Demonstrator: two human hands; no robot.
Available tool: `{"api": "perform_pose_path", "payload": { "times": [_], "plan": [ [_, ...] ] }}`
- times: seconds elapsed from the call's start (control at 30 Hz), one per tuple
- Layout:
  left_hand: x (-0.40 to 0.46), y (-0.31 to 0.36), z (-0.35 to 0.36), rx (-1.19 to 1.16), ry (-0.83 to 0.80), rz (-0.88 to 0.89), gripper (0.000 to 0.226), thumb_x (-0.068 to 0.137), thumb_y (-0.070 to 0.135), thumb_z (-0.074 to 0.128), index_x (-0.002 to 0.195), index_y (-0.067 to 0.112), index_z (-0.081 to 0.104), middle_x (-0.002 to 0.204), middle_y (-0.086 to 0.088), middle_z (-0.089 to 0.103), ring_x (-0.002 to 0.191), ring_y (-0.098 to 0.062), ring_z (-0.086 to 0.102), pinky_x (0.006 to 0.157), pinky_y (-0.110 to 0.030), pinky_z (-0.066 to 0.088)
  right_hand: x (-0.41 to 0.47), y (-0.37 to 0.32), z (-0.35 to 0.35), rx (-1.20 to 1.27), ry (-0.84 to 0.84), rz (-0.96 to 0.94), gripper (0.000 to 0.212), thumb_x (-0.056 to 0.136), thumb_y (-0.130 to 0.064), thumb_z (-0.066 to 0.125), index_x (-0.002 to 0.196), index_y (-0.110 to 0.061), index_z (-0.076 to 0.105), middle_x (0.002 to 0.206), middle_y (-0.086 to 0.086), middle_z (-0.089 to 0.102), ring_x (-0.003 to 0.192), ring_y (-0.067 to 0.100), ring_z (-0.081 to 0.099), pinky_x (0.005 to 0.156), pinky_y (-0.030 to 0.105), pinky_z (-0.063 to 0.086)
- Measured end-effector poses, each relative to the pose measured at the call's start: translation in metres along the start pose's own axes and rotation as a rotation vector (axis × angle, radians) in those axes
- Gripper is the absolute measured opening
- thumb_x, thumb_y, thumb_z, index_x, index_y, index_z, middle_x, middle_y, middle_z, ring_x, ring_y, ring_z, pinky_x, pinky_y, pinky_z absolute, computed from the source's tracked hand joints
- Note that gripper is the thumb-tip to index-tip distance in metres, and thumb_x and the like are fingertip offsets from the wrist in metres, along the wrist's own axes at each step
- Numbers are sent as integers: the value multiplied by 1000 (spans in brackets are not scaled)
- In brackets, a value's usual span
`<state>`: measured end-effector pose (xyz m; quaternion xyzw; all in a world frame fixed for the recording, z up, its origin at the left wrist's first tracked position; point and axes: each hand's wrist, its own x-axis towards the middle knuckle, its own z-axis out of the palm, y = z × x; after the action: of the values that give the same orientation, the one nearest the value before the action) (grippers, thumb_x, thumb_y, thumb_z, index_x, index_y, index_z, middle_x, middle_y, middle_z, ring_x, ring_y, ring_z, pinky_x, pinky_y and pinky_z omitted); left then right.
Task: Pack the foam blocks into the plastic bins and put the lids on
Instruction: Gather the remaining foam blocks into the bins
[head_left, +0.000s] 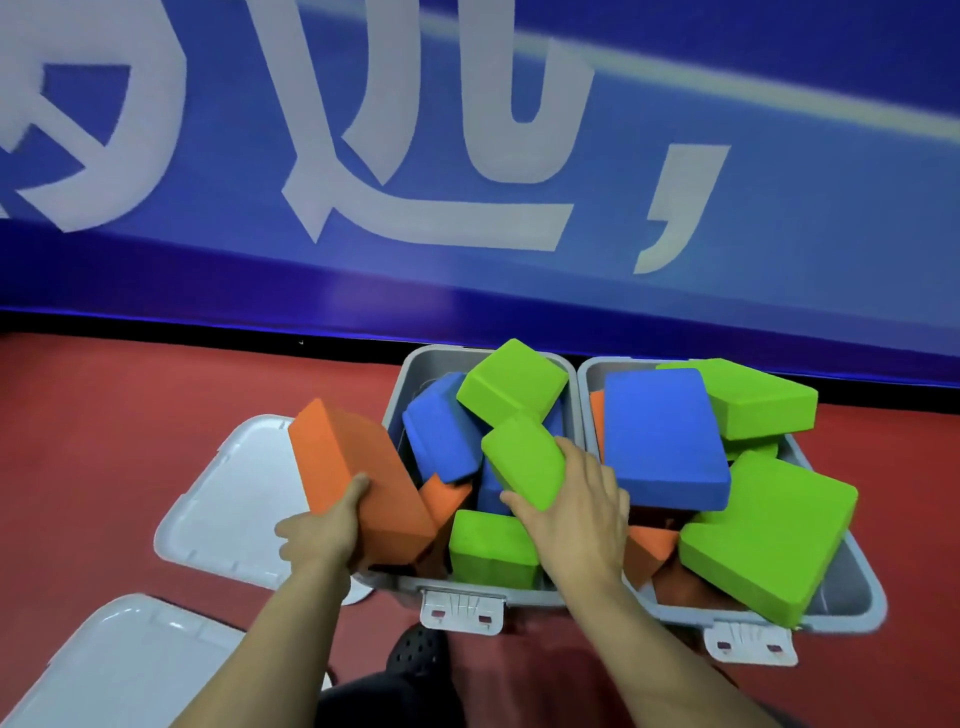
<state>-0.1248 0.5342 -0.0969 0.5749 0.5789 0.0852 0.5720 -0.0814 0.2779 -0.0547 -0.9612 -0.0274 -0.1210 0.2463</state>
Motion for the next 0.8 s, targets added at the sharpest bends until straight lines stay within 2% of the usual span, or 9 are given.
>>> {"api": "perform_pose_path", "payload": {
  "times": [0.1,0.2,0.33,0.47,0.57,0.63,0.7,0.73,0.8],
  "plan": [
    [-1,-7,6,140,-6,34,130,40,73,84,139,8,28,136,-25,42,119,-47,50,92,-60,53,-5,-8,14,-30,36,-61,87,62,-65,82,135,-25,54,122,-5,63,115,20,54,96,39,44],
    [-2,-6,11,223,-20,62,119,52,70,85,136,5,30,136,-26,42,121,-48,48,100,-59,48,-8,-13,21,-76,39,-148,88,58,-61,86,133,-25,57,123,-9,64,115,18,55,97,37,40],
    [-8,-9,15,231,-118,107,112,53,70,82,133,7,34,134,-21,44,120,-43,50,102,-56,47,-13,-11,27,-119,-40,-209,91,54,-56,91,132,-25,57,122,-9,64,114,19,56,95,35,34],
    [-8,-19,17,222,-195,138,107,63,66,79,145,14,33,139,-17,49,121,-42,53,100,-56,49,-22,0,35,-168,-100,-351,96,47,-45,97,133,-26,58,128,-6,64,116,22,59,100,39,36],
    [-1,-28,19,343,-263,206,82,90,52,66,152,10,33,147,-18,49,129,-42,49,106,-54,45,-24,10,40,-178,-210,-395,97,45,-42,98,133,-28,58,132,-7,62,120,23,58,107,40,30],
    [1,-30,20,475,-267,180,76,97,55,52,156,13,29,149,-23,43,137,-43,36,109,-51,41,-26,17,40,-215,-333,-386,95,54,-45,94,138,-35,51,142,-11,53,133,22,48,117,41,12],
    [5,-32,20,553,-238,142,82,91,67,47,156,19,30,145,-25,35,135,-44,30,109,-54,42,-25,26,40,-174,-447,-298,90,75,-49,81,149,-45,30,160,-16,27,151,21,19,119,47,-4],
    [3,-30,19,580,-237,133,82,91,68,47,154,19,33,142,-25,34,131,-45,34,107,-55,43,-23,31,38,-144,-501,-237,89,82,-49,75,152,-48,20,165,-18,10,154,19,3,119,52,-5],
    [4,-29,19,600,-269,162,73,93,61,51,148,13,41,136,-23,38,121,-46,47,101,-54,50,-20,40,35,-119,-569,-188,90,88,-49,70,153,-53,8,165,-20,-11,153,18,-13,120,58,1]
  ]
}}
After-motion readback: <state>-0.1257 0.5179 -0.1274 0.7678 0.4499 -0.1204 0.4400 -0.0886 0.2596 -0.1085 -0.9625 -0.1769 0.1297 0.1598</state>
